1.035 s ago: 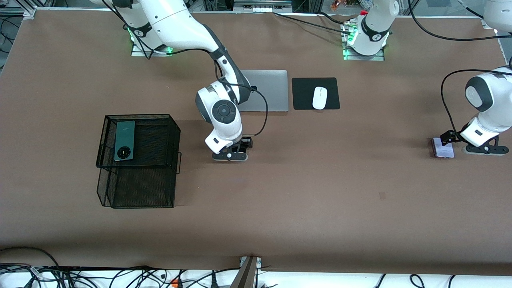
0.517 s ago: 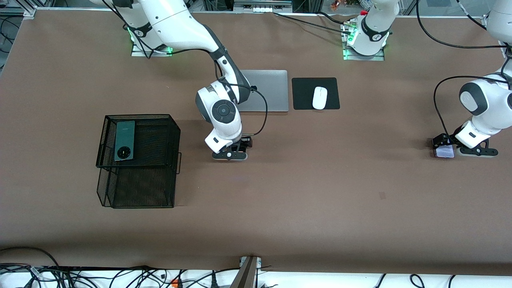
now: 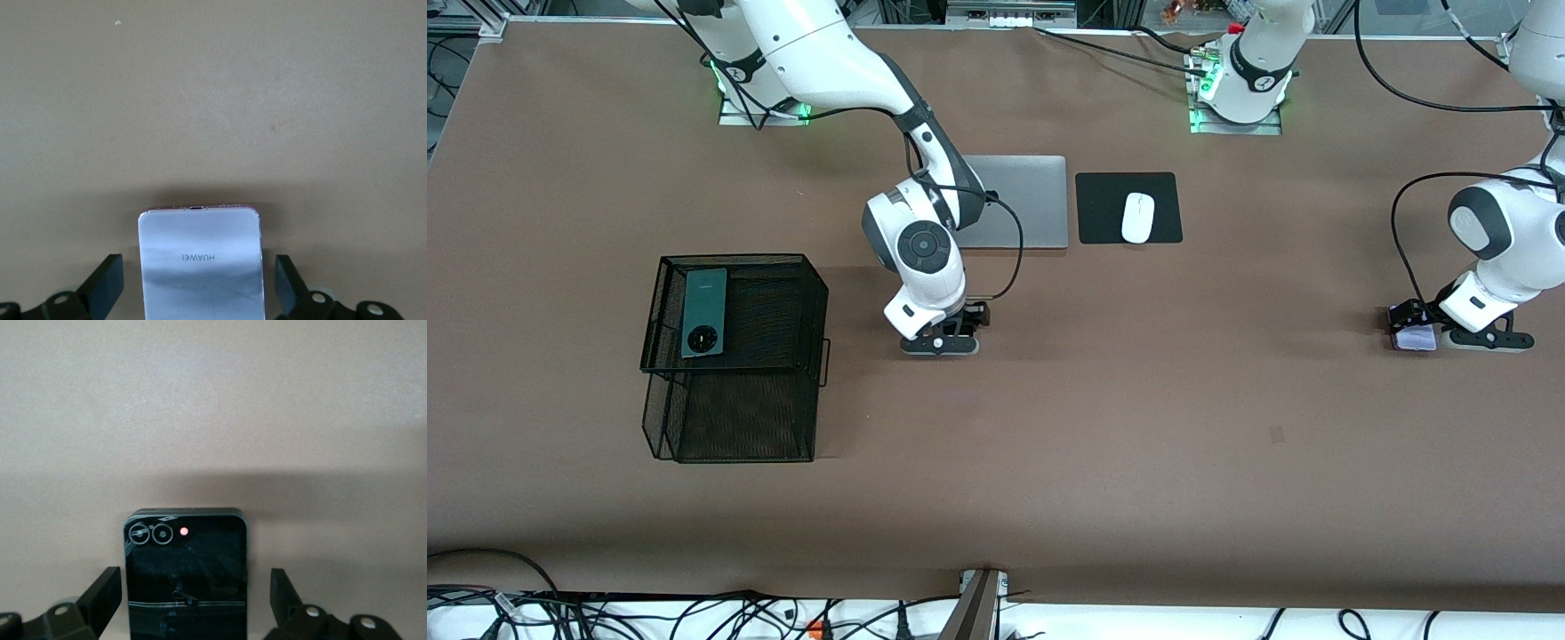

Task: Place phones with both arms
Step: 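Grasp the flip phone with the right gripper while the left grasps the white phone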

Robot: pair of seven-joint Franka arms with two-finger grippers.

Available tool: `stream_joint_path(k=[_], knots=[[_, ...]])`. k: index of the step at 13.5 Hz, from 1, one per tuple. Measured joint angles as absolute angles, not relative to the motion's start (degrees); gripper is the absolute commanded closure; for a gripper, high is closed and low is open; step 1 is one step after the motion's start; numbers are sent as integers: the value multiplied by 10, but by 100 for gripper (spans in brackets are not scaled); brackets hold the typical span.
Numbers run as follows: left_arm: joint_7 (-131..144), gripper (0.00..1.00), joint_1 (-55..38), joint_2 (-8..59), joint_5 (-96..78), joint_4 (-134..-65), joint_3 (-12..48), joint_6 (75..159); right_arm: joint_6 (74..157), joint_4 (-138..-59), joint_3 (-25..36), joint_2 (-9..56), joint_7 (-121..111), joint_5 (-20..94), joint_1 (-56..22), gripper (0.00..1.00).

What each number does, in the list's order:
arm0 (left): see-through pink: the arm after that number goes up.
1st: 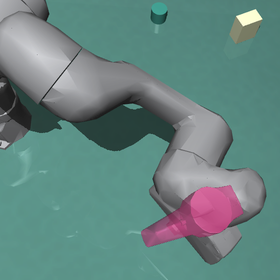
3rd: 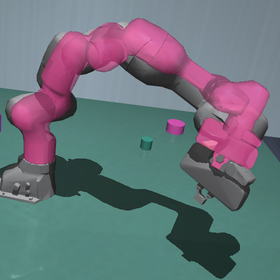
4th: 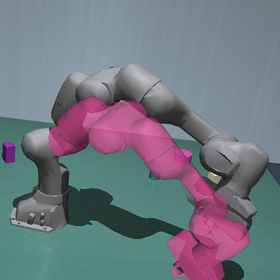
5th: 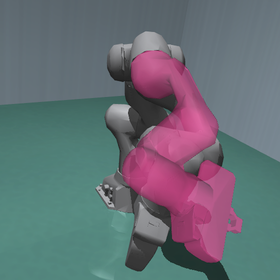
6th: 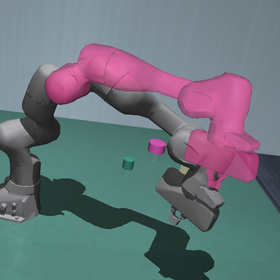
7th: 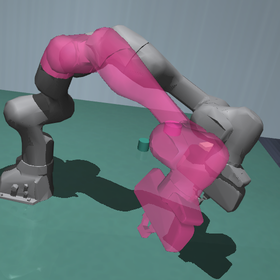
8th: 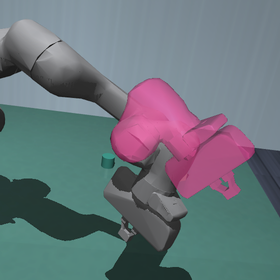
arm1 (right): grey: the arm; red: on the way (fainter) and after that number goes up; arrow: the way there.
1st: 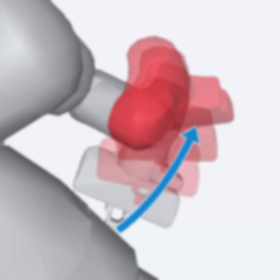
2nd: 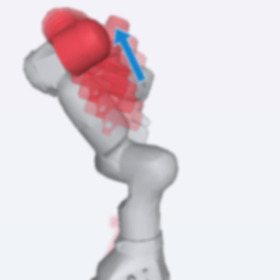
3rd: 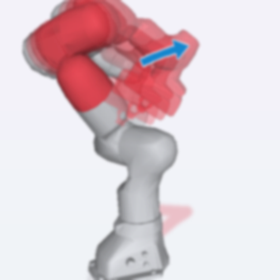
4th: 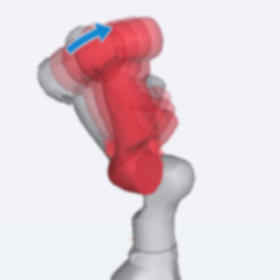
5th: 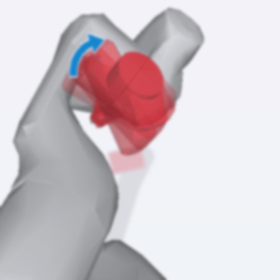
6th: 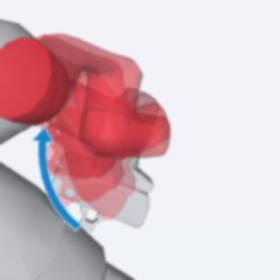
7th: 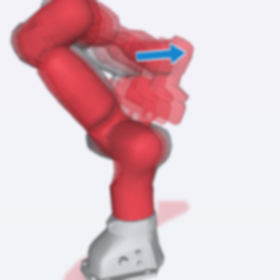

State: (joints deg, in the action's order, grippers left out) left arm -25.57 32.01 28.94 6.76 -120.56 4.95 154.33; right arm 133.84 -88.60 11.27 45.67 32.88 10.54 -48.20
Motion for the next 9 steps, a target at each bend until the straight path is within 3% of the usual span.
stream_joint_path(k=[5, 7, 8, 9], knots=[[-258, 0, 328, 308, 68, -1203, 50, 1563, 1340, -893, 112, 459, 325, 105, -487, 4], [-258, 0, 329, 318, 67, -1203, 50, 1574, 1347, -894, 112, 461, 324, 105, -489, 22], [-258, 6, 329, 320, 66, -1203, 51, 1576, 1348, -895, 112, 462, 323, 105, -490, 38], [-258, 18, 329, 320, 66, -1202, 52, 1576, 1350, -895, 112, 462, 323, 105, -491, 59]])
